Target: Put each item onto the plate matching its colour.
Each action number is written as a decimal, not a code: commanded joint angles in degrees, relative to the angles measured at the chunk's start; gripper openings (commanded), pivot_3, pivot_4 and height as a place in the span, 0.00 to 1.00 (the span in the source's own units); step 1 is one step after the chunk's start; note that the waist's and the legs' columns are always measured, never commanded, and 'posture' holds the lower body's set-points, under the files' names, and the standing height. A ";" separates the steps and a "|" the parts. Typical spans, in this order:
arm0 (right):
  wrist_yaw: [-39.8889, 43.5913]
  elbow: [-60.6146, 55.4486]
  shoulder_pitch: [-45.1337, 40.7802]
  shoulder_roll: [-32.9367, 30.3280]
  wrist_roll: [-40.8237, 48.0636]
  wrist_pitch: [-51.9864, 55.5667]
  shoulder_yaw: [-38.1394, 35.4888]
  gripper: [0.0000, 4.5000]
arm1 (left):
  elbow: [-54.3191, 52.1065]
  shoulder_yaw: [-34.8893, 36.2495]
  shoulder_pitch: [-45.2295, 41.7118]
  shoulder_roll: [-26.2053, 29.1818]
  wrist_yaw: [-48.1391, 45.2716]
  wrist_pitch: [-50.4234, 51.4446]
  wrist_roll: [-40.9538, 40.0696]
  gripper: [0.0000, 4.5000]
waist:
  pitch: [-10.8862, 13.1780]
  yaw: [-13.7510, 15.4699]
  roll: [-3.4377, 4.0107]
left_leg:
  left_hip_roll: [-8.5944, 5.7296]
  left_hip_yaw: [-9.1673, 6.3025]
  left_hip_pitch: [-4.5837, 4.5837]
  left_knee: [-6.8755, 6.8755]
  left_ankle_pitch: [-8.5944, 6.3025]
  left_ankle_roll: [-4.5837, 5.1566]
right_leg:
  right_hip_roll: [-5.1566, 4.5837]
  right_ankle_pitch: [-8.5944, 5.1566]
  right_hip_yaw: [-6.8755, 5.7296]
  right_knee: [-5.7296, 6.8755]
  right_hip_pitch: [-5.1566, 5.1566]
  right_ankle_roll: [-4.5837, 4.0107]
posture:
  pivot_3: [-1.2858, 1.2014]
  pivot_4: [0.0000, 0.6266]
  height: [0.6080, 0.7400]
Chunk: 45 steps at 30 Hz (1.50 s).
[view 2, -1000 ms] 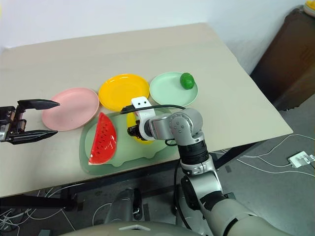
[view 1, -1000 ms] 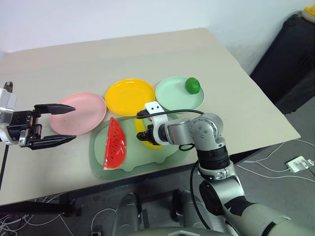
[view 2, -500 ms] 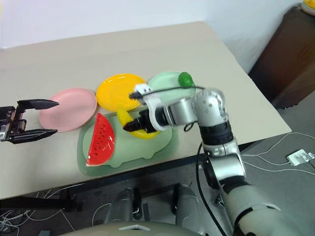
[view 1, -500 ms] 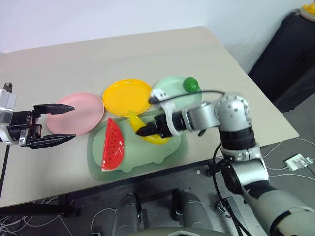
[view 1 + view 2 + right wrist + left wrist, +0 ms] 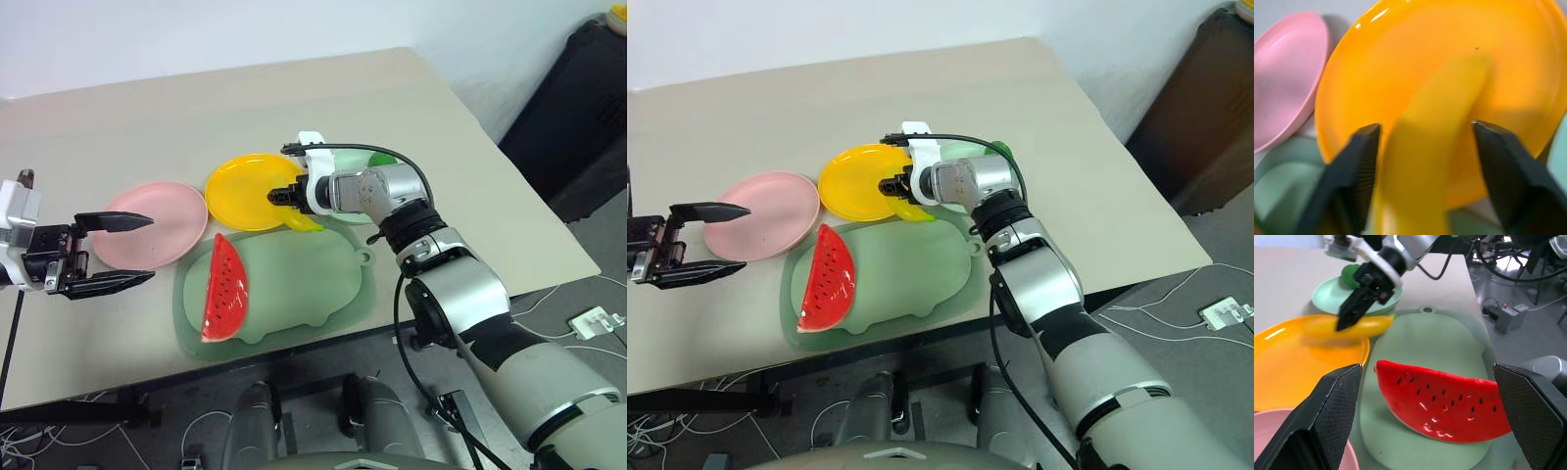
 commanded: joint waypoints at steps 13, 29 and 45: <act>24.78 -38.27 9.51 -16.37 2.78 9.75 -3.95 0.99 | -3.27 2.15 -0.03 -1.15 0.75 1.50 0.91 1.00 | 0.00 0.30 -0.03 | 0.00 -0.11 0.25 0.13 0.25 -0.07 | -0.02 -0.11 0.08 0.37 0.09 -0.01 | 0.52 0.24 0.52; 48.46 -49.55 27.31 -36.30 0.95 -11.87 -6.80 0.99 | -24.46 5.48 -0.43 -1.85 19.89 26.91 -10.29 1.00 | 0.05 0.18 -0.09 | -0.01 0.03 0.74 0.06 0.24 -0.09 | 0.12 -0.20 0.45 0.40 0.28 -0.18 | 0.52 0.24 0.52; 68.53 -38.95 28.13 -40.36 -0.63 -33.66 -8.58 0.99 | -35.03 4.93 -7.39 -1.31 75.11 57.71 -43.46 1.00 | 0.31 0.23 -0.52 | -0.07 -0.04 0.94 0.10 0.25 -0.10 | 0.20 -0.09 0.57 0.40 0.50 -0.08 | 0.52 0.24 0.52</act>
